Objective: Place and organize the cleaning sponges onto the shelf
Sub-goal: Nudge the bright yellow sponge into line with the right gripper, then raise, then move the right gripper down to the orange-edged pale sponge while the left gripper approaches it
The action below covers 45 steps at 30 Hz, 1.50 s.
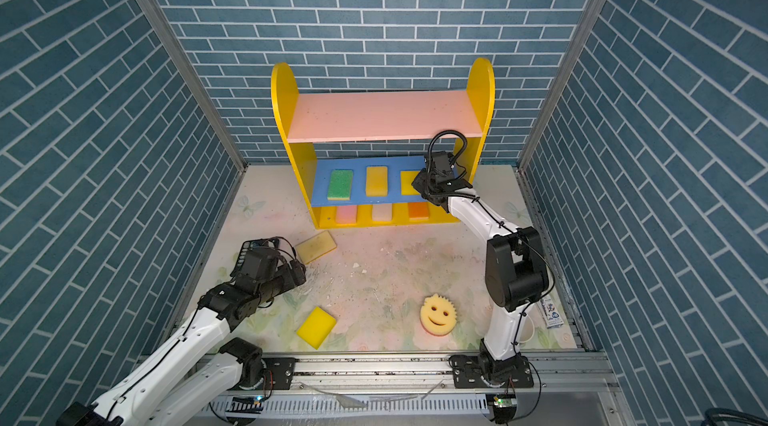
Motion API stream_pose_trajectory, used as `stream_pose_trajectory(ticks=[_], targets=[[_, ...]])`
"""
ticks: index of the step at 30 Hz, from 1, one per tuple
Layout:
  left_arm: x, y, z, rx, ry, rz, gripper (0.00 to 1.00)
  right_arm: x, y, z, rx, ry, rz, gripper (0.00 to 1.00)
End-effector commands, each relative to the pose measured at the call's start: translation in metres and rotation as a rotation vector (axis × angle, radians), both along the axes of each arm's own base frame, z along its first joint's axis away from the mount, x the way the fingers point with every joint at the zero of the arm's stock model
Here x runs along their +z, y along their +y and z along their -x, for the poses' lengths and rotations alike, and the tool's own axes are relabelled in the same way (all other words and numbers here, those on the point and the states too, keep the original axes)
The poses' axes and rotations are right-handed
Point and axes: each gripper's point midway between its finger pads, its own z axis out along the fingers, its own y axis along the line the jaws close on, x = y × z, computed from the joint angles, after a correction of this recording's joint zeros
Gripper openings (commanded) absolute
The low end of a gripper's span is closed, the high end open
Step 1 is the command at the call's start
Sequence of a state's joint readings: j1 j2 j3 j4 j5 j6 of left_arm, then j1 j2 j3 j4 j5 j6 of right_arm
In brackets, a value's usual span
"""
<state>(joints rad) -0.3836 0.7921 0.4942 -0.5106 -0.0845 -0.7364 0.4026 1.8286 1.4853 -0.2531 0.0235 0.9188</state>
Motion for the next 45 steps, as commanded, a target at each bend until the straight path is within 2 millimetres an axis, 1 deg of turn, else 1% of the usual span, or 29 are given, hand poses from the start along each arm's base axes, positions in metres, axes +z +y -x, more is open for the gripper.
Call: stream_pose_trajectory(ticks=[1, 6, 11, 15, 17, 21, 25, 29, 33, 36, 38, 42, 45], targets=[[0.004, 0.001, -0.002, -0.001, -0.005, -0.004, 0.92, 0.005, -0.008, 0.004, -0.005, -0.008, 0.01, 0.29], [0.006, 0.002, -0.002, -0.001, -0.012, -0.009, 0.92, 0.009, -0.009, 0.005, -0.009, -0.014, 0.004, 0.32], [0.007, 0.002, -0.003, -0.002, -0.017, -0.01, 0.92, 0.017, -0.008, 0.006, -0.003, -0.025, -0.011, 0.33], [0.004, 0.003, -0.003, 0.001, -0.01, -0.021, 0.92, 0.03, -0.009, 0.008, 0.0, -0.048, -0.013, 0.4], [0.001, 0.005, -0.003, 0.005, -0.002, -0.034, 0.93, 0.038, -0.01, 0.01, 0.001, -0.062, -0.009, 0.44], [-0.002, 0.009, -0.002, 0.008, 0.013, -0.065, 0.95, 0.055, -0.016, 0.017, -0.008, -0.096, -0.001, 0.46], [-0.003, 0.009, -0.009, 0.009, 0.005, -0.074, 0.95, 0.057, -0.015, 0.029, 0.009, -0.093, -0.015, 0.46], [-0.008, 0.004, -0.021, -0.001, 0.017, -0.073, 0.9, 0.047, -0.013, 0.048, 0.027, -0.068, -0.002, 0.45], [-0.012, 0.002, -0.037, -0.004, 0.022, -0.077, 0.87, 0.038, -0.015, 0.066, 0.039, -0.05, 0.009, 0.44], [-0.017, 0.003, -0.054, 0.033, 0.022, -0.02, 0.82, 0.035, -0.014, 0.079, 0.061, -0.051, 0.02, 0.42], [-0.017, 0.002, -0.068, 0.047, -0.001, 0.016, 0.8, 0.036, -0.013, 0.087, 0.085, -0.061, 0.046, 0.4], [-0.014, -0.002, -0.088, 0.051, -0.049, 0.027, 0.77, 0.035, -0.022, 0.098, 0.086, -0.061, 0.099, 0.39], [-0.02, -0.004, -0.096, 0.059, -0.041, 0.029, 0.74, 0.034, -0.027, 0.102, 0.08, -0.064, 0.115, 0.38]])
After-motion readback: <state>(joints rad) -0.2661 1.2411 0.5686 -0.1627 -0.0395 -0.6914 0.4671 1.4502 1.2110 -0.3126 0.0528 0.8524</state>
